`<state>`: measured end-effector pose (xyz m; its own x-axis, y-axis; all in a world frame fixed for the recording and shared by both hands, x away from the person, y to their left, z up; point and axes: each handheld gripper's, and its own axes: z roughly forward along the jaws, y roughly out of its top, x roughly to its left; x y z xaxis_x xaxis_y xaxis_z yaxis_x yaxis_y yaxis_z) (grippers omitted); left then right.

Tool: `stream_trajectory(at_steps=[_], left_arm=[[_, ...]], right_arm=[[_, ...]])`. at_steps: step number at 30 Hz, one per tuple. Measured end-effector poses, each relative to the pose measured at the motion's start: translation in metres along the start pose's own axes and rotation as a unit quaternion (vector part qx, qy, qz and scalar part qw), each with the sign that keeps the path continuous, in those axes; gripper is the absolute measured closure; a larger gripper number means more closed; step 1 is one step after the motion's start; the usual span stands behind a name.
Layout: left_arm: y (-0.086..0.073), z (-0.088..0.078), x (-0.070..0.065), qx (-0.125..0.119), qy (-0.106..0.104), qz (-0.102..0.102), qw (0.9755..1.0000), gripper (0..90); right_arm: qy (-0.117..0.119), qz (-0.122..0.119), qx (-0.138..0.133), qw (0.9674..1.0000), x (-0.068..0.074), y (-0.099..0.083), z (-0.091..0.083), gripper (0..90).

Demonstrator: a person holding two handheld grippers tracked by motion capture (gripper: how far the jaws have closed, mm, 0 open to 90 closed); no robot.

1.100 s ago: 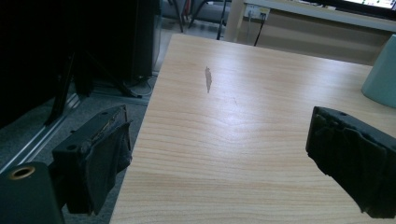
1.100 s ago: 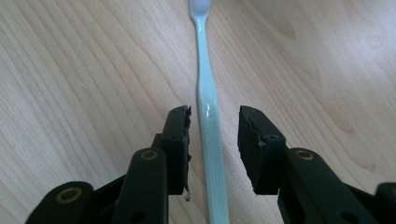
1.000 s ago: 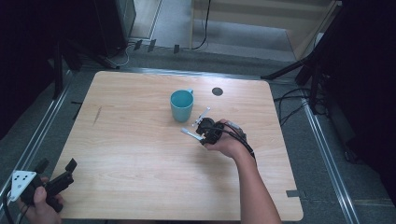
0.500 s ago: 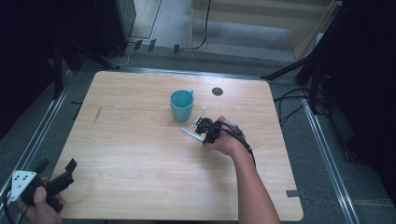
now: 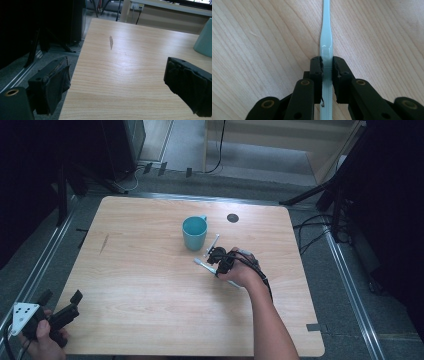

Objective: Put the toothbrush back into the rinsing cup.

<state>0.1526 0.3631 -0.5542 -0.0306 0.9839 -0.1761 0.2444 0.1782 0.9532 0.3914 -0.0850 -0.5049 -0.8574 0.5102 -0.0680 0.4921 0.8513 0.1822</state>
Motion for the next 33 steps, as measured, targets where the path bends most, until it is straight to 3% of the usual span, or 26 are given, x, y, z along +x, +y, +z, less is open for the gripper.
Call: stream_trajectory(at_steps=[4,8,10,11,15,20,23,28,31,33], left_arm=[[0.0,0.0,0.0,0.0,0.0,-0.001,1.0,6.8],[0.0,0.0,0.0,0.0,0.001,0.0,1.0,6.8],[0.0,0.0,0.0,0.001,0.001,0.0,1.0,6.8],[0.0,0.0,0.0,0.001,0.001,0.0,1.0,6.8],[0.0,0.0,0.0,0.0,0.001,-0.001,1.0,6.8],[0.0,0.0,0.001,-0.001,0.0,-0.002,1.0,6.8],[0.0,0.0,0.0,0.0,0.0,-0.002,1.0,6.8],[0.0,0.0,0.0,-0.001,-0.001,-0.002,1.0,6.8],[0.0,0.0,0.0,-0.001,-0.001,-0.002,1.0,6.8],[0.0,0.0,0.0,-0.001,-0.001,-0.001,1.0,6.8]], right_arm=[[0.006,0.019,-0.031,0.9993,-0.004,-0.005,-0.006,79.3],[-0.015,0.04,-0.068,0.9968,-0.009,-0.01,-0.016,79.3],[-0.011,0.056,-0.097,0.9937,-0.011,-0.014,-0.021,79.3],[-0.011,0.056,-0.097,0.9937,-0.011,-0.014,-0.021,79.3],[-0.021,0.08,-0.15,0.9852,-0.016,-0.025,-0.031,79.3],[-0.026,0.117,-0.215,0.9694,-0.023,-0.04,-0.04,79.3],[-0.028,0.131,-0.24,0.9614,-0.024,-0.045,-0.045,79.3],[-0.017,0.161,-0.298,0.9407,-0.028,-0.05,-0.053,79.3],[-0.023,0.173,-0.323,0.9301,-0.028,-0.05,-0.057,79.3],[-0.024,0.182,-0.344,0.921,-0.028,-0.049,-0.06,79.3]])
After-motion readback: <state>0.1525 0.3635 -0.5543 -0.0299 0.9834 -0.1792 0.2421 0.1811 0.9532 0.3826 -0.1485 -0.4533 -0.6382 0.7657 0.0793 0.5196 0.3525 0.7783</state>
